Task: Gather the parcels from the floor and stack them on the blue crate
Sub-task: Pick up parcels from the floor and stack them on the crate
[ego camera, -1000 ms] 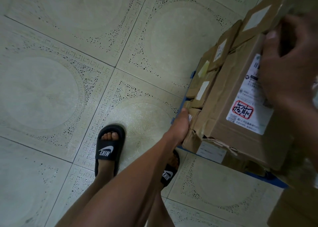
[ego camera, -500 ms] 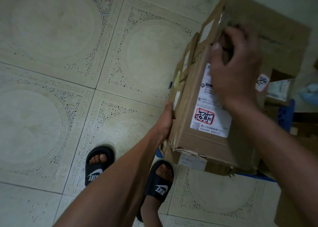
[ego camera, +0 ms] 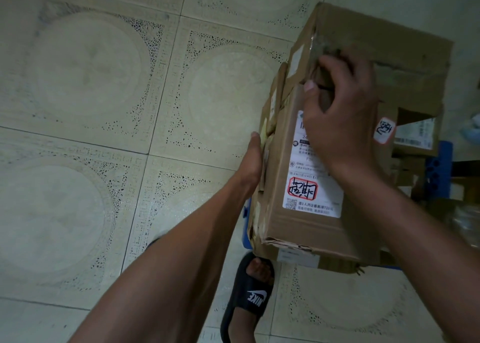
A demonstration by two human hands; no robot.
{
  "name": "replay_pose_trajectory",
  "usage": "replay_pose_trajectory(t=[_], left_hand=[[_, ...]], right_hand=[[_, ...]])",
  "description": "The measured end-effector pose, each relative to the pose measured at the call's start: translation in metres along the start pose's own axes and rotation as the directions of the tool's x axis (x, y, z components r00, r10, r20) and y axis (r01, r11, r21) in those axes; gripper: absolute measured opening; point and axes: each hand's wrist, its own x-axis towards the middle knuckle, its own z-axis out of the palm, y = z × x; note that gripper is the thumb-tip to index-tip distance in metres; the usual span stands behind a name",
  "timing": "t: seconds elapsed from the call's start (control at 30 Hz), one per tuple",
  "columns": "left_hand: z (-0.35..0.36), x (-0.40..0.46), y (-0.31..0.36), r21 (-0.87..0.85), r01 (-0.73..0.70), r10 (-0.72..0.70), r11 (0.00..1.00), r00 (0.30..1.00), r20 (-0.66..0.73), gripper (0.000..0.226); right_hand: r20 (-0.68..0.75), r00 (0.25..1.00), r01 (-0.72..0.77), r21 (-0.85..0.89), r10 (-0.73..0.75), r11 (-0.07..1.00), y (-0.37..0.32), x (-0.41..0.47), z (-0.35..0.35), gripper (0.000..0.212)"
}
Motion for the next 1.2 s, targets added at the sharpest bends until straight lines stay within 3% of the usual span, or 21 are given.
replay_pose_trajectory(t=[0.2,0.33,0.43,0.53,0.7,0.93,1.2], left_hand=[[0.003,0.015,-0.001,-0.133,-0.016,0.013,0.991,1.0,-0.024,0.071],[-0.02,0.042,-0.017,0.032,0.005,-0.002,0.999,0.997,-0.076,0.109],[-0.034,0.06,-0.024,0.089,0.012,-0.001,0.996,0.993,-0.114,0.12],[-0.034,0.043,0.007,0.087,0.004,0.01,0.996,0.986,-0.169,0.11],[-0.006,-0.011,0.059,0.19,-0.066,0.108,0.979,0.969,-0.22,0.066],[-0.005,-0.044,0.112,0.24,-0.067,0.126,0.969,0.963,-0.24,0.063],[-0.003,-0.047,0.181,0.286,-0.095,0.122,0.954,0.989,-0.079,0.062]], right_hand=[[-0.118,0.993,0.002,0.151,0.016,0.989,-0.007,0.0,-0.009,0.035],[-0.173,0.982,-0.026,0.255,0.072,0.966,-0.005,-0.009,-0.039,0.037],[-0.138,0.984,-0.077,0.243,0.113,0.967,0.007,-0.028,-0.051,0.039],[-0.039,0.986,-0.15,0.246,0.164,0.958,0.015,-0.042,-0.053,0.041],[0.016,0.978,-0.206,0.216,0.207,0.954,0.019,-0.048,-0.062,0.045],[0.134,0.966,-0.237,0.116,0.221,0.965,0.009,-0.036,-0.081,0.054],[0.158,0.927,-0.34,-0.03,0.34,0.94,-0.028,0.004,-0.081,0.053]])
